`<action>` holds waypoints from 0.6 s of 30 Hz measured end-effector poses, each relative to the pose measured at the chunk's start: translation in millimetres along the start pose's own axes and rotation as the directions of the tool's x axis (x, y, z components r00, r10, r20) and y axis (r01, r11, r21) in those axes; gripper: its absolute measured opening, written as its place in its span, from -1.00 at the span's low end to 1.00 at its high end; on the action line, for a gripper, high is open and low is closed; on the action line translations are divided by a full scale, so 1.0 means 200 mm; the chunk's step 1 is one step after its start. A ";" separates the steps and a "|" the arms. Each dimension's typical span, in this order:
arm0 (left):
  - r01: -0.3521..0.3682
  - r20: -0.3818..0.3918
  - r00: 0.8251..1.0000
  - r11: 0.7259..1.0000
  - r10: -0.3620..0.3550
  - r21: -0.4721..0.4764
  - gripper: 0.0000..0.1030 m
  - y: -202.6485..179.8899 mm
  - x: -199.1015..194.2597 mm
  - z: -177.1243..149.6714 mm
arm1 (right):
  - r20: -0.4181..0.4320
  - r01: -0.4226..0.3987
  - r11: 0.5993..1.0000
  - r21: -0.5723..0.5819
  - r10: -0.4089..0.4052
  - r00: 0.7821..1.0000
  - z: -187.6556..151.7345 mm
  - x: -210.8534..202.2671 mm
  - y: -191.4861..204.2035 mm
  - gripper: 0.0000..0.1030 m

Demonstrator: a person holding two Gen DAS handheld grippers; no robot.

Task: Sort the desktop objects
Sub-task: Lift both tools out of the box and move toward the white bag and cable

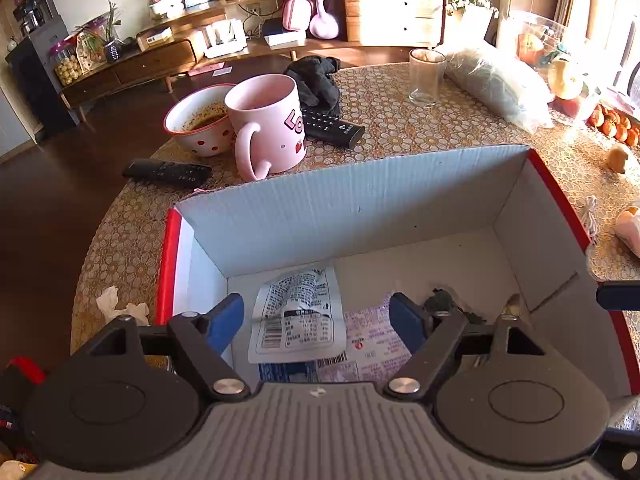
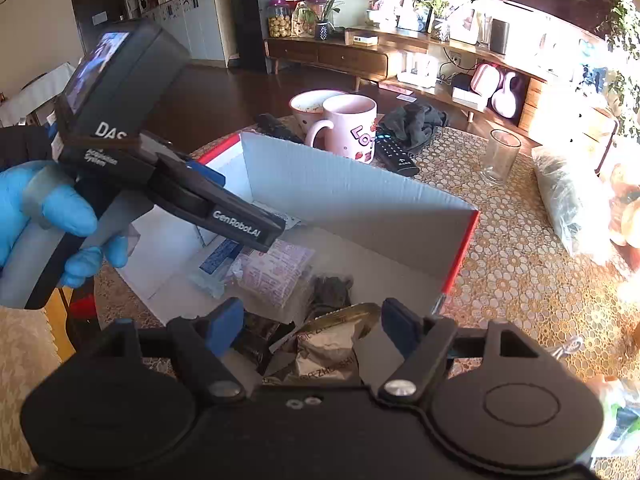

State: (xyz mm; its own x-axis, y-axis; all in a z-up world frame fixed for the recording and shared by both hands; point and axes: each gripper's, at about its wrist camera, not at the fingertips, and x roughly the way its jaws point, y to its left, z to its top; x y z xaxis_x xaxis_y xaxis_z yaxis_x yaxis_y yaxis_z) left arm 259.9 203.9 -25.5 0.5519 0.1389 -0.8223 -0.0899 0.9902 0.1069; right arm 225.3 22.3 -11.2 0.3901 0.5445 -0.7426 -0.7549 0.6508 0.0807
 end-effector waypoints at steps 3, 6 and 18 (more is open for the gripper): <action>-0.011 0.007 1.000 1.000 0.011 0.004 0.60 -0.01 -0.04 -0.03 | 0.006 0.001 1.000 -0.001 -0.001 1.000 -0.02 -0.04 0.00 0.51; -0.011 0.013 1.000 1.000 0.011 -0.019 0.63 0.00 -0.09 -0.06 | 0.022 -0.008 1.000 0.002 0.008 1.000 -0.03 -0.09 0.01 0.53; 0.013 0.054 0.998 0.999 -0.011 -0.038 0.96 -0.06 -0.27 -0.16 | 0.084 -0.011 1.000 0.017 0.009 0.996 -0.11 -0.30 0.00 0.64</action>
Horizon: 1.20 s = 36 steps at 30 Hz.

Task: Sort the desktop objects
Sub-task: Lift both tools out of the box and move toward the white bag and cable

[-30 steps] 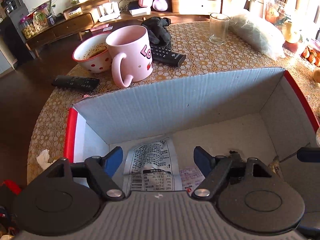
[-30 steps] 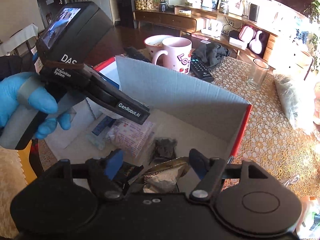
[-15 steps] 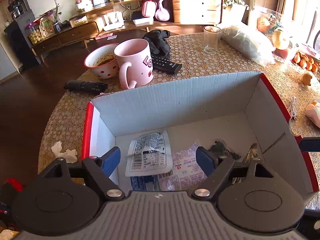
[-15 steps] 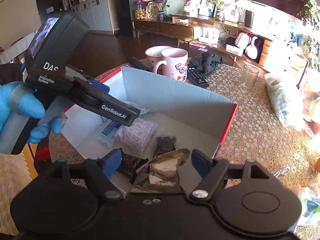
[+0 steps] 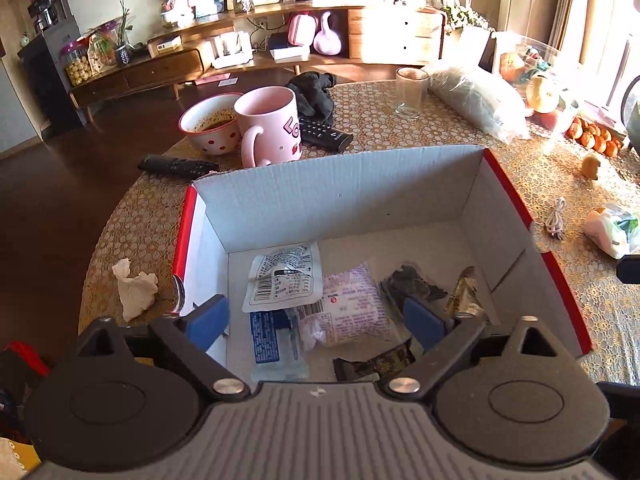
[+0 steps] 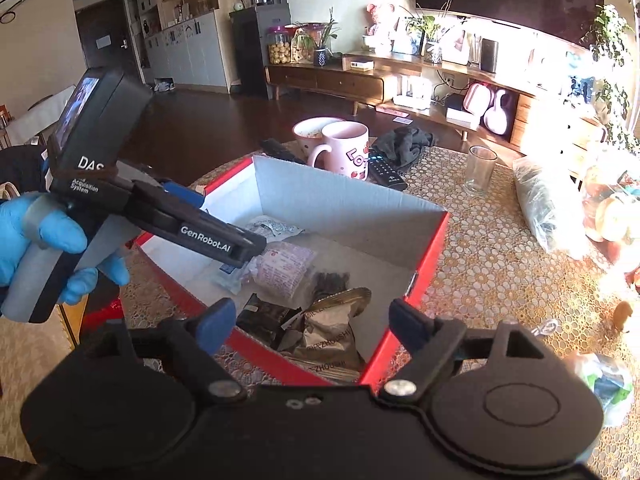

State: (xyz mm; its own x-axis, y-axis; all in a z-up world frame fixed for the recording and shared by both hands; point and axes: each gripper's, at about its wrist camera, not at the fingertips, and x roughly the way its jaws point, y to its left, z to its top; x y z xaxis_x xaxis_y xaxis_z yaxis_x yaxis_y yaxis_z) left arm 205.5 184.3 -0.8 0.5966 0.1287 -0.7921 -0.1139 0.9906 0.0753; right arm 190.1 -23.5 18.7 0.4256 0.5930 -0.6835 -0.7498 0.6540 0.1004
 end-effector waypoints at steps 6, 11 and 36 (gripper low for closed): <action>0.016 0.040 0.999 1.000 -0.017 0.011 0.99 -0.09 -0.11 -0.06 | 0.037 0.002 1.000 0.026 -0.003 0.999 -0.06 -0.11 -0.03 0.68; 0.037 0.077 0.996 0.999 -0.037 0.012 0.99 -0.17 -0.21 -0.11 | 0.062 0.020 0.999 0.032 -0.022 0.998 -0.12 -0.20 -0.04 0.69; 0.153 0.181 0.969 0.983 -0.170 0.103 0.99 -0.69 -0.44 -0.31 | 0.132 0.193 0.953 0.234 -0.228 0.965 -0.57 -0.60 -0.38 0.69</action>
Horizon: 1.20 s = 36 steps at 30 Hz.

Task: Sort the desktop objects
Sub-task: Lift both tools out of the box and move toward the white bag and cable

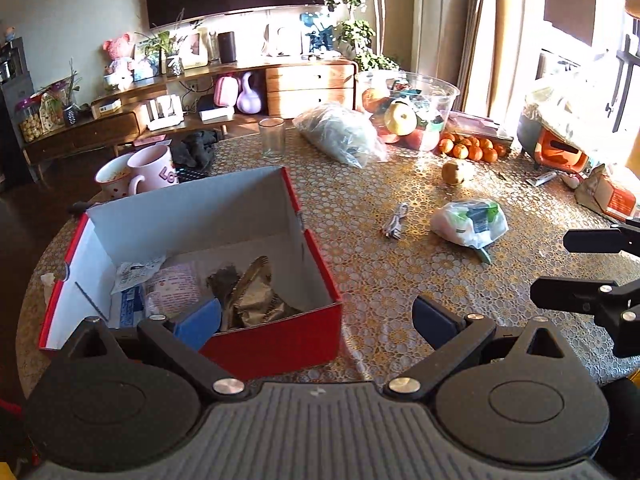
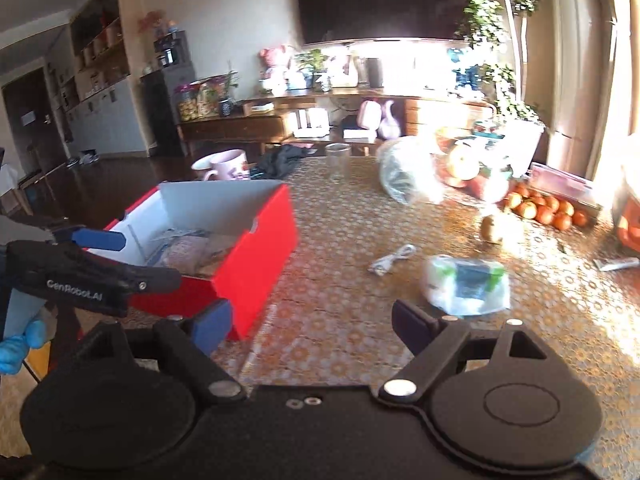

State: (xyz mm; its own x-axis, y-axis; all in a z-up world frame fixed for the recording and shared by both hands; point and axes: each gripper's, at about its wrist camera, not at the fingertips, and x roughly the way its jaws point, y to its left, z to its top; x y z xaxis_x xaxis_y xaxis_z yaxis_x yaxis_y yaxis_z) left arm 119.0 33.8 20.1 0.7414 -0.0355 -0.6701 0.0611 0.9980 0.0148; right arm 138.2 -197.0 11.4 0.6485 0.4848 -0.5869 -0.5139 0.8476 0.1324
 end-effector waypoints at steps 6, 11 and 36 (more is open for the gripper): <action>0.049 -0.001 0.999 0.998 -0.049 0.049 0.99 -0.18 0.07 0.03 | 0.009 0.066 0.997 0.040 -0.066 0.998 -0.04 -0.06 -0.16 0.69; 0.090 0.003 0.996 0.993 -0.091 0.072 0.99 -0.28 0.13 0.08 | 0.007 0.100 0.993 0.056 -0.100 0.995 -0.06 -0.07 -0.28 0.69; 0.103 -0.074 0.993 0.983 -0.093 0.153 0.97 -0.48 0.75 0.29 | -0.071 0.173 0.982 0.080 -0.168 0.983 -0.05 0.27 -0.76 0.69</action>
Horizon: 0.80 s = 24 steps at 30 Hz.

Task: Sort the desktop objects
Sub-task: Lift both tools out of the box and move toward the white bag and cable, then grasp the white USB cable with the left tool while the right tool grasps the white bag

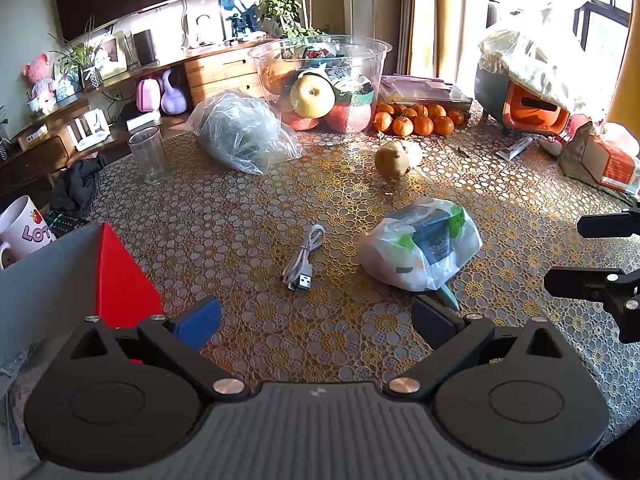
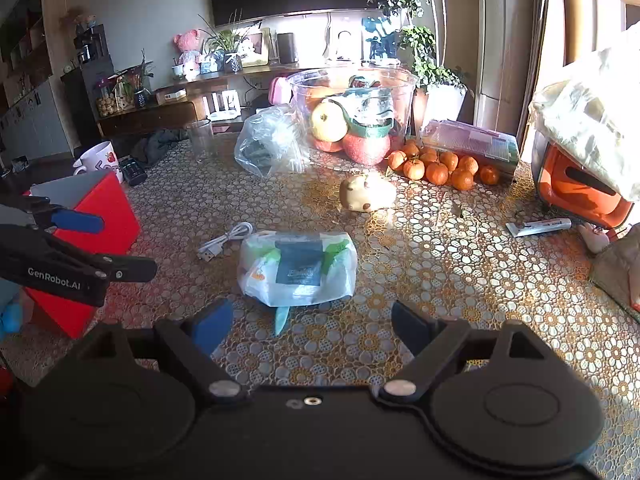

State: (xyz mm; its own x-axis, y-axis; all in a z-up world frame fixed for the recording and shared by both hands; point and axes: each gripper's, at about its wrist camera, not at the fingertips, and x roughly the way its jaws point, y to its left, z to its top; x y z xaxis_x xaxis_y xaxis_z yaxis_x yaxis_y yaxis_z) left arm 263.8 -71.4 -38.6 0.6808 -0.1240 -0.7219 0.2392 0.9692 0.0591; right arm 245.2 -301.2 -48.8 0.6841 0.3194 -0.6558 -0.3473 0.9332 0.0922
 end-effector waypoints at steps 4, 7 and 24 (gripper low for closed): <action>-0.006 -0.024 1.000 1.000 0.006 0.011 0.97 0.01 0.11 0.05 | -0.009 -0.003 1.000 0.007 0.003 1.000 0.02 0.09 -0.04 0.68; 0.001 -0.057 0.998 1.000 -0.001 -0.006 0.97 0.03 0.20 0.09 | -0.011 -0.006 1.000 0.025 0.006 1.000 0.03 0.15 -0.07 0.68; 0.003 -0.195 0.981 0.998 -0.014 -0.056 0.64 0.11 0.58 0.17 | -0.050 -0.028 0.996 0.086 0.033 0.998 0.07 0.45 -0.12 0.62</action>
State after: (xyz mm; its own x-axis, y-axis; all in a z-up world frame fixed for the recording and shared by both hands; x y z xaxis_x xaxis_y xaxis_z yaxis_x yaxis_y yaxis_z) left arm 371.7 -71.7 -97.9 0.5298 -0.0934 -0.8430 0.2020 0.9792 0.0184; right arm 325.1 -292.1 -99.3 0.6397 0.3410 -0.6888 -0.3104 0.9345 0.1744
